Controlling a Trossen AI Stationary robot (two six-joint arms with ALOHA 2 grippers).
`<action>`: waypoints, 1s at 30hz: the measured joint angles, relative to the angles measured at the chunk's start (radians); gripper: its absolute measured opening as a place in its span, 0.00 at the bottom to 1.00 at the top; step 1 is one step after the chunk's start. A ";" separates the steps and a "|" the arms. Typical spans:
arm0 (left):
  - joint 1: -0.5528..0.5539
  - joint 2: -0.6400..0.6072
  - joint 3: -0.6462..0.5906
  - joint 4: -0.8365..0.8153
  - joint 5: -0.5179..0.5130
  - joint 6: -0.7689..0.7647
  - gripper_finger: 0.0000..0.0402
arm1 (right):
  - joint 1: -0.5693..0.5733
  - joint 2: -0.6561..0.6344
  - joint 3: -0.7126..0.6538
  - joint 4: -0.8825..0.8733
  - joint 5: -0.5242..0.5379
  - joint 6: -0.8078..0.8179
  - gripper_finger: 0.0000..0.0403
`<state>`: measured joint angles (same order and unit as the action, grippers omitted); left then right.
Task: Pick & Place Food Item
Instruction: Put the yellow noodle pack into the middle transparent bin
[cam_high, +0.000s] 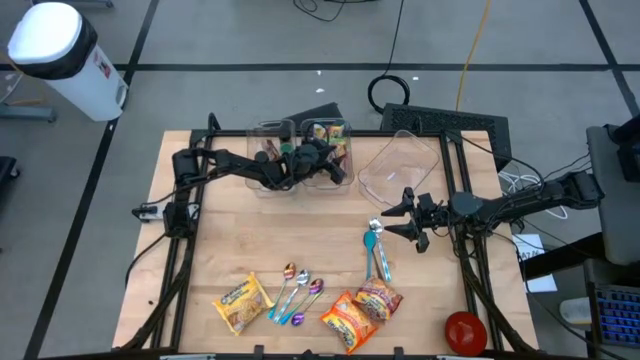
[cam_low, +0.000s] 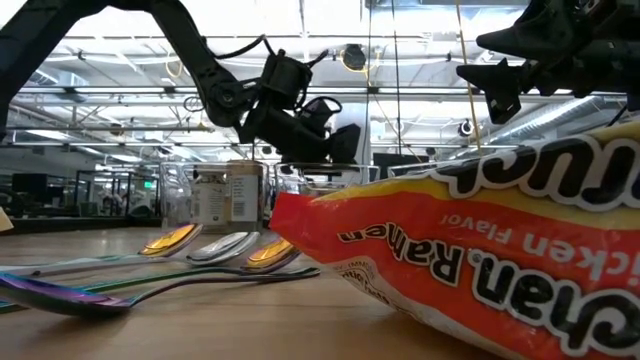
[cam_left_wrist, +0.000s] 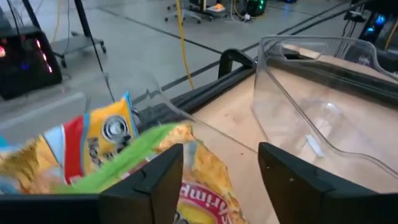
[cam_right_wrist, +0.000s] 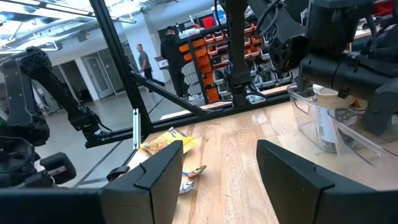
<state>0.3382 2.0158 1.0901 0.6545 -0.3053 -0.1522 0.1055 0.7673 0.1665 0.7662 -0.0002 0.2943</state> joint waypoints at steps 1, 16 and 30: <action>0.000 -0.005 0.000 0.000 0.000 0.020 0.56 | 0.000 0.000 0.000 0.000 0.000 0.000 0.49; -0.096 -0.500 0.000 -0.582 0.000 0.168 0.60 | 0.000 0.000 0.000 -0.013 0.000 0.000 0.49; -0.431 -0.862 0.000 -1.467 0.252 -0.329 0.60 | 0.000 0.000 0.000 -0.011 0.000 0.000 0.49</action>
<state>-0.0926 1.1538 1.0903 -0.8129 -0.0534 -0.4809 0.1055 0.7673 0.1665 0.7556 -0.0006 0.2947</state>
